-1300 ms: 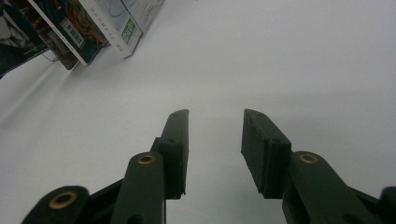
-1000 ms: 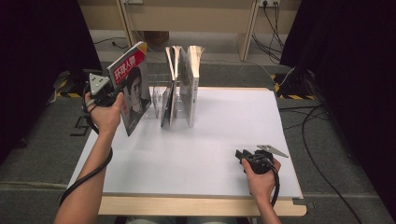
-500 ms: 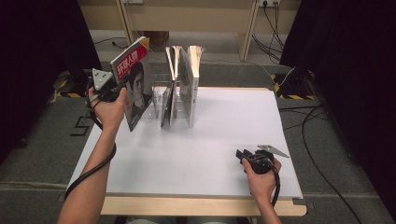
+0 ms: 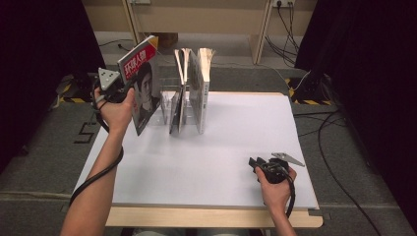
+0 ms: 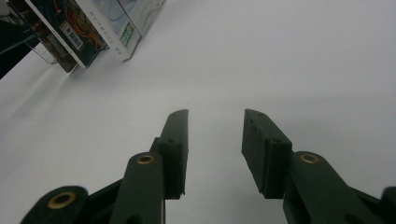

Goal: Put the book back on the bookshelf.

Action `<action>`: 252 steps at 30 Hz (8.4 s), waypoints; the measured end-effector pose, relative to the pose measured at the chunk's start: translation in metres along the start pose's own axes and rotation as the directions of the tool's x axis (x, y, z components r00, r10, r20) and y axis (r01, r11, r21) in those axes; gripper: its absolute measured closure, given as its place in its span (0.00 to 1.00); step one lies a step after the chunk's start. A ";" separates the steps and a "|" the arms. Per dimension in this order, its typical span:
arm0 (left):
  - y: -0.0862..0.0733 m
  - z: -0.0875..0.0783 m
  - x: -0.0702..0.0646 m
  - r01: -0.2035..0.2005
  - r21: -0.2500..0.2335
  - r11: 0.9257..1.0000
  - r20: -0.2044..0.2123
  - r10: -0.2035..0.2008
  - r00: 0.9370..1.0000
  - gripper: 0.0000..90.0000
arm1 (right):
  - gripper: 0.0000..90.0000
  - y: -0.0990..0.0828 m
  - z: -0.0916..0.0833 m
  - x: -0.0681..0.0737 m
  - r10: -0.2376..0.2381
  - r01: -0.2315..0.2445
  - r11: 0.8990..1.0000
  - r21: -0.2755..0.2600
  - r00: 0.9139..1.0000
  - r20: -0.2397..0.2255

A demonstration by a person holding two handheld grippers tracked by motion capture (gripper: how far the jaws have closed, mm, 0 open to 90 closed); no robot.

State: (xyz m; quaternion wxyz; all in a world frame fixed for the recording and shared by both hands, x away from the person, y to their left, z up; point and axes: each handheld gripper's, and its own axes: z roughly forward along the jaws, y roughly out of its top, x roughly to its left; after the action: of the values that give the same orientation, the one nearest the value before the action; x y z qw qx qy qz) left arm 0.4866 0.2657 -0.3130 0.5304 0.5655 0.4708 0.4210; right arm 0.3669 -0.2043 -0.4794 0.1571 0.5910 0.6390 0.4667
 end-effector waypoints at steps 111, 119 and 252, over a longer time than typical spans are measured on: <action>-0.058 0.008 0.020 0.121 -0.017 0.992 -0.078 -0.122 0.989 0.89 | 0.69 -0.001 0.003 0.002 -0.008 0.008 1.000 0.015 1.000 -0.010; -0.052 0.017 0.027 0.175 -0.008 0.984 -0.072 -0.175 0.982 0.80 | 0.69 -0.001 0.003 0.002 -0.006 0.006 1.000 0.016 1.000 -0.012; -0.064 -0.015 0.014 0.118 0.036 0.992 -0.104 -0.113 0.988 0.42 | 0.69 -0.001 0.002 0.002 0.009 -0.009 1.000 0.022 1.000 -0.011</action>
State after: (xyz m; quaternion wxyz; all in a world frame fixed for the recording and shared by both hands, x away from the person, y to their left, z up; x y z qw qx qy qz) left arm 0.4694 0.2821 -0.3761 0.5170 0.5261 0.5381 0.4079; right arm 0.3675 -0.2012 -0.4803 0.1451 0.5931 0.6421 0.4636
